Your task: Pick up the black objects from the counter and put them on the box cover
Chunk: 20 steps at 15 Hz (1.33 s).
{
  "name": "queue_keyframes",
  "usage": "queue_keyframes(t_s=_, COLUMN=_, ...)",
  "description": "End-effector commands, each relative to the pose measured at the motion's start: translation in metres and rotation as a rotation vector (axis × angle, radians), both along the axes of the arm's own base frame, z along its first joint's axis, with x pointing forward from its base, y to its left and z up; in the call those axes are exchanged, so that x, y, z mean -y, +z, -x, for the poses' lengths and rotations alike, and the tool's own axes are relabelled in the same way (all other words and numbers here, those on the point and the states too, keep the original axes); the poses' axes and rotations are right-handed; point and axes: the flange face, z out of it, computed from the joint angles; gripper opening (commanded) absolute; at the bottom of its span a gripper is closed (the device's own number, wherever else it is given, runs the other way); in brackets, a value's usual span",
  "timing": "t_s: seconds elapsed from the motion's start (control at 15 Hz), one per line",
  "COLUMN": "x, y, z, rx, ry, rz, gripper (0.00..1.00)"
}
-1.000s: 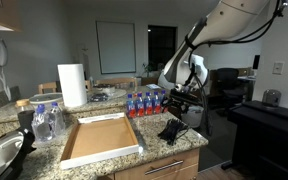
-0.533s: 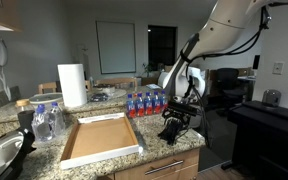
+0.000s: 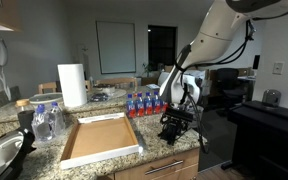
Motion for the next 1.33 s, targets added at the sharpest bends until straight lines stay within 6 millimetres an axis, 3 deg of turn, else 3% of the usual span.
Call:
queue_keyframes(t_s=0.0, x=-0.008, y=-0.007, z=-0.016, rx=0.017, ry=0.022, rz=-0.015, gripper=1.0)
queue_keyframes(t_s=0.2, x=-0.015, y=-0.012, z=-0.02, rx=0.003, ry=0.037, rz=-0.014, gripper=1.0)
queue_keyframes(t_s=0.47, x=-0.012, y=-0.034, z=-0.015, rx=-0.067, ry=0.057, rz=-0.003, gripper=1.0)
queue_keyframes(t_s=0.53, x=-0.012, y=-0.04, z=-0.015, rx=-0.083, ry=0.064, rz=0.003, gripper=0.75)
queue_keyframes(t_s=0.6, x=-0.011, y=-0.043, z=-0.016, rx=-0.093, ry=0.07, rz=0.007, gripper=0.74)
queue_keyframes(t_s=1.27, x=-0.021, y=-0.026, z=-0.028, rx=-0.072, ry=0.114, rz=-0.009, gripper=0.09)
